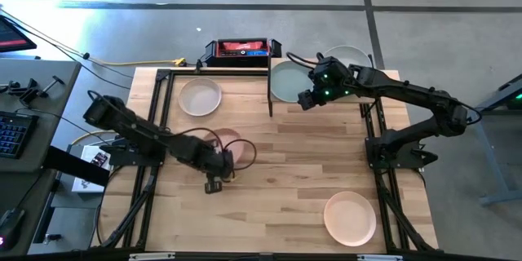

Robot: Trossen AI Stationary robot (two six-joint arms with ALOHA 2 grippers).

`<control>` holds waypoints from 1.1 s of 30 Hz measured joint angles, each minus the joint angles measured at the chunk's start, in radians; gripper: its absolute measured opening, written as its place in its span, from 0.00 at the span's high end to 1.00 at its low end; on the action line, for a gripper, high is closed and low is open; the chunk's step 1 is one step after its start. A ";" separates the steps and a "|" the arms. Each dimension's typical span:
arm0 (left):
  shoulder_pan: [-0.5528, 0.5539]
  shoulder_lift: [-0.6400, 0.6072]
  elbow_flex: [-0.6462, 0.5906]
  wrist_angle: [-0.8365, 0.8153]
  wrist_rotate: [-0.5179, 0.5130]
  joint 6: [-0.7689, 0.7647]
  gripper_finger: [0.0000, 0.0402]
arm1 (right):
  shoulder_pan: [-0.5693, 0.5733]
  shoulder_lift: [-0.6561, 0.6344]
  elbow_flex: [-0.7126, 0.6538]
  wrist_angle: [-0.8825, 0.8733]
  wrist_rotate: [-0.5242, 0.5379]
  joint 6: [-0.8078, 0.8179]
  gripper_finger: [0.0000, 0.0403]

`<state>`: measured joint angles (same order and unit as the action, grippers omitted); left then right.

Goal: Place and stack plates onto a shelf
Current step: Stack the brown plate on top of the light blue plate on the shelf

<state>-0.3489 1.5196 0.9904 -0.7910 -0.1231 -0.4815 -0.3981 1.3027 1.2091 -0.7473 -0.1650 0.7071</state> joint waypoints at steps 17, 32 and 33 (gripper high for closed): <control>0.113 0.000 0.257 -0.001 -0.056 0.836 1.00 | 0.069 0.000 0.000 0.037 0.016 -0.008 0.83; 0.147 -0.001 0.262 -0.003 -0.172 1.136 1.00 | 0.121 0.067 0.000 0.182 0.033 -0.034 0.83; 0.147 -0.001 0.263 -0.006 -0.179 1.145 1.00 | 0.121 0.071 0.000 0.195 0.033 -0.034 0.83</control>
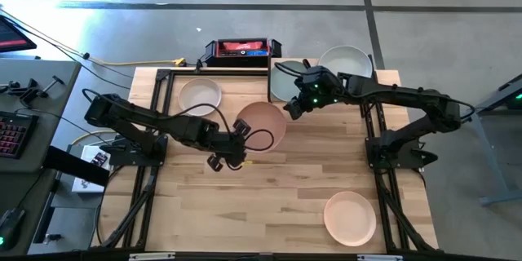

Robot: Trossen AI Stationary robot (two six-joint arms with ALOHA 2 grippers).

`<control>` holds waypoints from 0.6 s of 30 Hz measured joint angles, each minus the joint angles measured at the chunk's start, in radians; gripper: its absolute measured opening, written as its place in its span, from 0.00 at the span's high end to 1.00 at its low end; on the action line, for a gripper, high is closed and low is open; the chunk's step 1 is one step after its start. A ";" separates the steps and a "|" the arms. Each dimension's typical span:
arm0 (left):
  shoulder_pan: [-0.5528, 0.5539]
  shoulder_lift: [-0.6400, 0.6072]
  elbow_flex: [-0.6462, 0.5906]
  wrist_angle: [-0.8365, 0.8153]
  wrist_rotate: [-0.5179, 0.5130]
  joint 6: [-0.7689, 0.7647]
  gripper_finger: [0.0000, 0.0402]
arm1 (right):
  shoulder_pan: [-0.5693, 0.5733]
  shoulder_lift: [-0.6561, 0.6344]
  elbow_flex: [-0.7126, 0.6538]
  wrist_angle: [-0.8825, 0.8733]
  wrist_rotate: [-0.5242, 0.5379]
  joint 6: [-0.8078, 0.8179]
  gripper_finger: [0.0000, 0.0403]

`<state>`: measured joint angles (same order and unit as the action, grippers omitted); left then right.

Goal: Place and stack plates onto a shelf
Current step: Stack the brown plate on top of the light blue plate on the shelf

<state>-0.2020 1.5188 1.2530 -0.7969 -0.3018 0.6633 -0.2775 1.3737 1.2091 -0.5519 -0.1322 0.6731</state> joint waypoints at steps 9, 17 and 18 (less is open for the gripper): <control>-0.004 0.000 0.000 -0.097 0.001 0.019 1.00 | 0.003 0.008 0.000 -0.011 -0.001 -0.028 0.81; -0.004 0.000 0.000 -0.108 0.002 0.013 1.00 | 0.035 0.081 0.000 -0.008 0.005 0.001 0.68; -0.004 0.000 0.000 -0.111 0.005 0.008 1.00 | 0.040 0.088 0.000 -0.008 0.005 0.003 0.67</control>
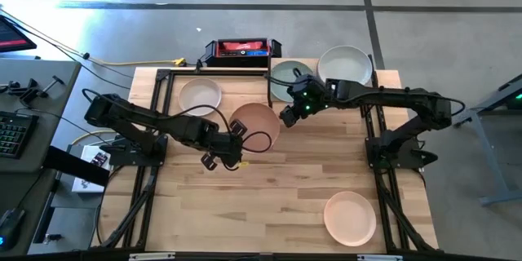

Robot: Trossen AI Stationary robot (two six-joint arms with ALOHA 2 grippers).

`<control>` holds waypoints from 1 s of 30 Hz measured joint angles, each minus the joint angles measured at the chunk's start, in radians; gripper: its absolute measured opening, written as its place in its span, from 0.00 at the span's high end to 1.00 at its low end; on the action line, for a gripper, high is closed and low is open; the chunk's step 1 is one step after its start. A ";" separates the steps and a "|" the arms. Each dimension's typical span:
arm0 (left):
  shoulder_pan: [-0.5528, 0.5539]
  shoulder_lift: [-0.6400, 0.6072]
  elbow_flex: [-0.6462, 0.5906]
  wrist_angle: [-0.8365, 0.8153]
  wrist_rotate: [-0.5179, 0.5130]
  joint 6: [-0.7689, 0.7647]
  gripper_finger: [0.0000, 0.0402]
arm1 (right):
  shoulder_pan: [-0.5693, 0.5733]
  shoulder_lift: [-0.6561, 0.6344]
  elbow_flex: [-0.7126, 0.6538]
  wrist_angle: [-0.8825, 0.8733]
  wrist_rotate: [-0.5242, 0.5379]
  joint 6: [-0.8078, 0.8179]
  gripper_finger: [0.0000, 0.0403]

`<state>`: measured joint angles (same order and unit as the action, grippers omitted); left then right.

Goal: Place and stack plates onto a shelf
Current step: Stack the brown plate on top of the light blue plate on the shelf

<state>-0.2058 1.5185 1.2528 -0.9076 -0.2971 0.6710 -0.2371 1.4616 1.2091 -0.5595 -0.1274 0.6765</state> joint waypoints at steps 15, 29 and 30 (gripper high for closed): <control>0.000 0.000 0.000 -0.013 0.006 -0.013 1.00 | 0.048 0.044 0.000 0.046 -0.003 0.065 0.67; 0.001 -0.001 0.000 0.034 0.001 -0.121 1.00 | 0.048 0.052 0.000 0.065 0.004 0.107 0.84; 0.001 -0.001 0.000 0.045 0.001 -0.134 1.00 | 0.048 0.052 0.000 0.065 0.007 0.109 0.86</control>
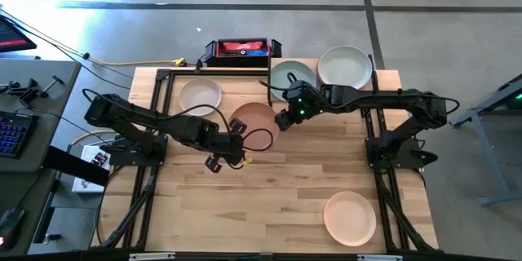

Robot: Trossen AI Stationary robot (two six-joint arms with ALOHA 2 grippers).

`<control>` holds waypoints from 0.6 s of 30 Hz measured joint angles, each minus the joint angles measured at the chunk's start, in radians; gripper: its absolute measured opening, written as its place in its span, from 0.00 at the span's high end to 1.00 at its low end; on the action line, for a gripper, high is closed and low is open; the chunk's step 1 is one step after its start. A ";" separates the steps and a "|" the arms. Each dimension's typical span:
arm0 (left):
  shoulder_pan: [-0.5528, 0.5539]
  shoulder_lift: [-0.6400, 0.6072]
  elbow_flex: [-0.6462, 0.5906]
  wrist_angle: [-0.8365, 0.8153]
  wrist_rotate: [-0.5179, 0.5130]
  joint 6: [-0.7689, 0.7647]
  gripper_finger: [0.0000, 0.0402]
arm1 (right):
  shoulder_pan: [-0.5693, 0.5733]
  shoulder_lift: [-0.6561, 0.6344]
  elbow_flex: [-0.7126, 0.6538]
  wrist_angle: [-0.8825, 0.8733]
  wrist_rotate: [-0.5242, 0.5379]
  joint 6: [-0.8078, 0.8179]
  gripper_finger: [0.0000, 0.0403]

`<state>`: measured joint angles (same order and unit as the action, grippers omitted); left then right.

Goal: Place and stack plates onto a shelf
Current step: Stack the brown plate on top of the light blue plate on the shelf

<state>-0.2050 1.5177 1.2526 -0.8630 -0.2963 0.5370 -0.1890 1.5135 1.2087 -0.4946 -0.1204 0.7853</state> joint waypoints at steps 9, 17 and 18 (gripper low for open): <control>-0.001 0.000 0.000 0.022 -0.029 -0.004 1.00 | -0.002 0.000 0.000 -0.002 0.008 0.003 0.94; -0.001 0.000 -0.001 0.063 -0.033 -0.003 1.00 | -0.002 -0.001 0.000 -0.022 0.037 -0.020 0.99; -0.001 0.000 -0.001 0.064 -0.034 -0.002 1.00 | -0.001 -0.001 0.000 -0.029 0.043 -0.018 0.99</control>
<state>-0.2058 1.5181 1.2518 -0.7990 -0.3305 0.5353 -0.1902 1.5127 1.2087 -0.5236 -0.0777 0.7669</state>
